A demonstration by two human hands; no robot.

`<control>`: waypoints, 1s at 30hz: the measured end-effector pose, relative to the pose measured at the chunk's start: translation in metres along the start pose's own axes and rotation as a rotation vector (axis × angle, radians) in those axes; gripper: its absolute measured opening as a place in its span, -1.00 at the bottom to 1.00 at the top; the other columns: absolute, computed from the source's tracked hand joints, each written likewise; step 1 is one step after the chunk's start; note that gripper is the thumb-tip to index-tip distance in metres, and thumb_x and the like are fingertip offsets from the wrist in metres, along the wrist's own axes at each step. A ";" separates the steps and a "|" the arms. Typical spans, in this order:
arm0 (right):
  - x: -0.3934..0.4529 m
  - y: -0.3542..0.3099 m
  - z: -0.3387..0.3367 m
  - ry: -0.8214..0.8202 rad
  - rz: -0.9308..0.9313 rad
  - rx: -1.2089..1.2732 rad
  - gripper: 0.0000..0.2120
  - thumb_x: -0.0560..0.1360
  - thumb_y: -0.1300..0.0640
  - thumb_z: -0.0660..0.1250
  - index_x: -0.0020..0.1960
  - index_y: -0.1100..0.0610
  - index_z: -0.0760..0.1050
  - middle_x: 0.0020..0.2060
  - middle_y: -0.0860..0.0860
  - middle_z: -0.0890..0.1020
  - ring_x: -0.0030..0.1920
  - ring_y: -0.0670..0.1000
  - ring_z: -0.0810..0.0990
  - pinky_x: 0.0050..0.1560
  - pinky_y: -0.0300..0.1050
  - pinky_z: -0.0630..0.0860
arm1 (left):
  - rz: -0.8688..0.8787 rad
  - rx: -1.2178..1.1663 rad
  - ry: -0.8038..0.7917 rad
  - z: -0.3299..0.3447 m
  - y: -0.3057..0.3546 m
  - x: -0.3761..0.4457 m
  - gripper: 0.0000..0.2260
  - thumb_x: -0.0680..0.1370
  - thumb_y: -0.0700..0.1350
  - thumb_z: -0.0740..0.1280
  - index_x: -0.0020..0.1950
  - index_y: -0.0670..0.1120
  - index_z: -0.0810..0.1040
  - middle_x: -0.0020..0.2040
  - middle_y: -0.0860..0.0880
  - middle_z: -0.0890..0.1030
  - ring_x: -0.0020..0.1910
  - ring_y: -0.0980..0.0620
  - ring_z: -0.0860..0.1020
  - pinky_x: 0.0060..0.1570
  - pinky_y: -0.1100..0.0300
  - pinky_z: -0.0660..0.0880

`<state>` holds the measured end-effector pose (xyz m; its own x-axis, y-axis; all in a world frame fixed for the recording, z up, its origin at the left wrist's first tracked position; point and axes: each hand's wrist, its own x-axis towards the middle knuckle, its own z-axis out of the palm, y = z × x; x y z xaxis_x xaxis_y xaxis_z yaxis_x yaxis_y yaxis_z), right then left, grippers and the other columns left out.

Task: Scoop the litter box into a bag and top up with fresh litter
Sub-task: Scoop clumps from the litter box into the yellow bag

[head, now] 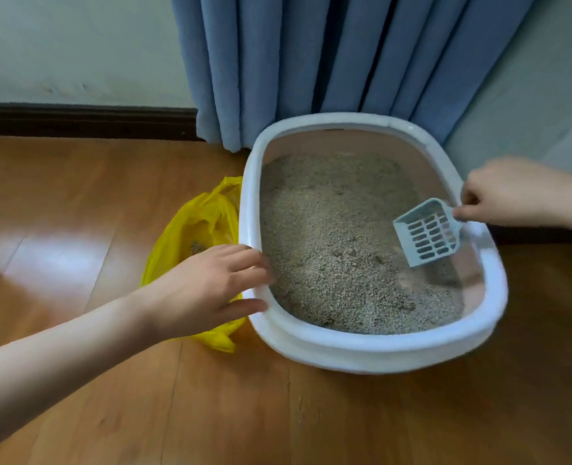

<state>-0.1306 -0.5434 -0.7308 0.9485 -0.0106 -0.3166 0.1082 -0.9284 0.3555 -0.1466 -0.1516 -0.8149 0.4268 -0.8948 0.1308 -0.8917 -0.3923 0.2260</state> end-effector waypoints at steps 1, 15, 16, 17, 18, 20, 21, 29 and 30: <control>-0.002 0.005 0.002 0.010 -0.014 -0.100 -0.62 0.51 -0.11 0.29 -0.36 0.11 0.49 -0.47 -0.01 0.47 -0.37 0.05 0.51 -0.28 -0.08 0.55 | 0.046 0.002 -0.020 0.003 0.000 0.001 -0.71 0.60 0.11 0.24 0.13 -0.06 0.57 0.08 0.00 0.54 0.06 0.00 0.51 0.05 0.20 0.42; 0.021 -0.011 0.036 -0.188 -0.570 -0.240 -0.62 0.55 -0.19 0.21 -0.29 0.04 0.48 -0.43 -0.10 0.51 -0.43 -0.13 0.41 -0.40 -0.28 0.25 | 0.084 -0.025 0.039 0.011 0.000 -0.001 -0.68 0.60 0.09 0.21 0.10 -0.11 0.62 0.05 -0.04 0.57 0.12 -0.05 0.54 0.07 0.08 0.51; 0.020 -0.011 0.042 -0.183 -0.579 -0.206 -0.62 0.55 -0.19 0.20 -0.27 0.04 0.51 -0.42 -0.10 0.53 -0.42 -0.13 0.43 -0.39 -0.29 0.25 | 0.084 -0.028 0.042 0.011 0.000 -0.001 -0.68 0.60 0.09 0.21 0.09 -0.11 0.62 0.04 -0.04 0.57 0.12 -0.05 0.54 0.07 0.07 0.51; 0.018 -0.012 0.048 -0.178 -0.586 -0.173 -0.61 0.55 -0.20 0.20 -0.25 0.05 0.54 -0.40 -0.10 0.56 -0.41 -0.11 0.45 -0.39 -0.28 0.26 | 0.086 -0.028 0.047 0.012 0.000 0.000 -0.67 0.60 0.09 0.21 0.09 -0.11 0.63 0.04 -0.04 0.57 0.11 -0.06 0.54 0.06 0.07 0.51; 0.017 -0.014 0.054 -0.182 -0.592 -0.130 -0.60 0.55 -0.21 0.20 -0.23 0.06 0.56 -0.41 -0.08 0.57 -0.42 -0.09 0.44 -0.38 -0.27 0.27 | 0.088 -0.026 0.051 0.012 0.000 0.000 -0.67 0.61 0.09 0.21 0.08 -0.12 0.63 0.03 -0.04 0.58 0.10 -0.06 0.55 0.06 0.06 0.52; 0.012 -0.021 0.062 -0.208 -0.597 -0.013 -0.57 0.55 -0.20 0.20 -0.28 0.11 0.54 -0.47 -0.02 0.51 -0.48 -0.05 0.35 -0.39 -0.23 0.25 | 0.094 -0.027 0.057 0.012 0.000 0.001 -0.67 0.61 0.08 0.21 0.06 -0.12 0.63 0.02 -0.05 0.59 0.08 -0.07 0.56 0.03 0.05 0.52; 0.011 -0.027 0.065 -0.213 -0.593 0.049 -0.55 0.55 -0.18 0.22 -0.32 0.13 0.50 -0.51 -0.01 0.44 -0.50 -0.04 0.29 -0.40 -0.21 0.23 | 0.096 -0.028 0.058 0.012 0.000 0.001 -0.67 0.61 0.08 0.21 0.06 -0.13 0.63 0.02 -0.05 0.59 0.07 -0.07 0.56 0.03 0.04 0.53; -0.004 -0.095 0.062 -0.226 -0.377 0.502 -0.53 0.53 -0.07 0.32 -0.48 0.10 0.34 -0.58 -0.02 0.23 -0.55 -0.05 0.15 -0.46 -0.19 0.14 | 0.089 -0.033 0.044 0.013 0.000 0.000 -0.70 0.62 0.06 0.21 0.07 -0.12 0.62 0.01 -0.04 0.59 0.05 -0.10 0.56 -0.03 0.00 0.54; -0.006 -0.103 0.062 -0.225 -0.332 0.558 -0.54 0.52 -0.06 0.33 -0.48 0.10 0.36 -0.58 -0.02 0.23 -0.57 -0.05 0.17 -0.45 -0.21 0.11 | 0.091 -0.030 0.040 0.012 0.000 0.000 -0.70 0.62 0.06 0.21 0.07 -0.12 0.61 0.01 -0.03 0.59 0.05 -0.09 0.56 -0.04 0.00 0.54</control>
<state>-0.1661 -0.4711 -0.8202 0.7999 0.2871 -0.5271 0.1558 -0.9474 -0.2795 -0.1480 -0.1543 -0.8264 0.3506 -0.9170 0.1900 -0.9222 -0.3029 0.2403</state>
